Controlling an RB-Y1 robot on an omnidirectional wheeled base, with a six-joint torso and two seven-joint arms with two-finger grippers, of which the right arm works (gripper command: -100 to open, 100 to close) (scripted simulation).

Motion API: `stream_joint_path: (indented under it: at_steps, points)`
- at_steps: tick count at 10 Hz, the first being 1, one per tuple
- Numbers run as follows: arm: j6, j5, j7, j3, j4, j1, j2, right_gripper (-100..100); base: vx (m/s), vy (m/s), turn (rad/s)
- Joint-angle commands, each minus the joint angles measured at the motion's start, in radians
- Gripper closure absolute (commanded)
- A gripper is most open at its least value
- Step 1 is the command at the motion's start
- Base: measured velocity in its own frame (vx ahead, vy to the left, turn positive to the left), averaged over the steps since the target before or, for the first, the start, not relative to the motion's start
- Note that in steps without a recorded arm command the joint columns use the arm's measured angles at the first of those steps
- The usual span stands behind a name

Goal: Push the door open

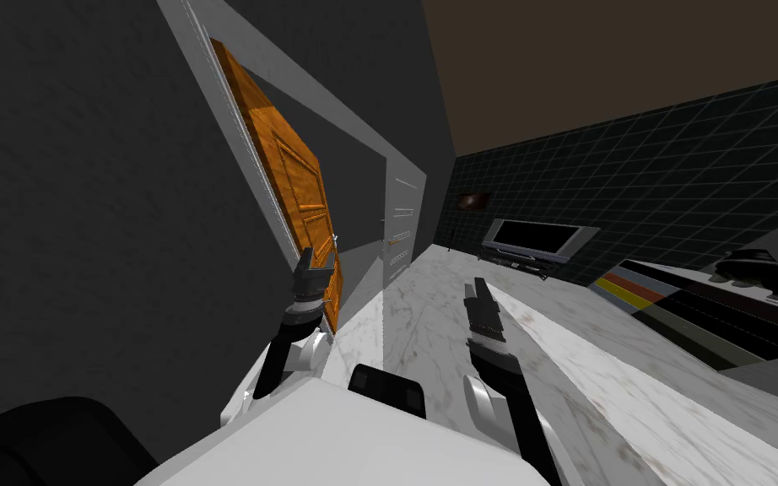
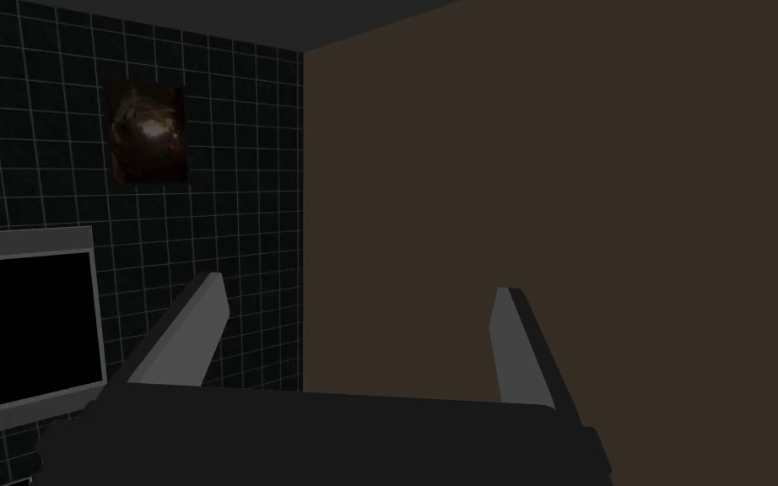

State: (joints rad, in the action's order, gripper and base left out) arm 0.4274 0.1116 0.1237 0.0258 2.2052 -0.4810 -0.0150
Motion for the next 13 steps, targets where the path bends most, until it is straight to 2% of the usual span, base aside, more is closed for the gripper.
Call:
stream_joint_path:
  at_steps: [1,3,6,9,10,13]
  points:
    - [-0.002,-0.003,-0.008,0.024,-0.02,0.016,0.012,-100,0.121,0.074,-0.04]
    - [-0.003,-0.006,-0.014,0.043,-0.036,0.029,0.02,-100,0.166,-0.042,-0.024]
    - [-0.007,-0.013,-0.032,0.096,-0.081,0.065,0.04,-100,0.206,-0.052,-0.039]
    - [-0.012,-0.023,-0.056,0.168,-0.142,0.114,0.06,-100,0.207,-0.016,-0.052]
    - [-0.013,-0.024,-0.06,0.179,-0.152,0.122,0.063,-100,0.187,-0.024,-0.027]
    - [-0.018,-0.035,-0.084,0.254,-0.215,0.172,0.079,-100,0.166,-0.03,-0.055]
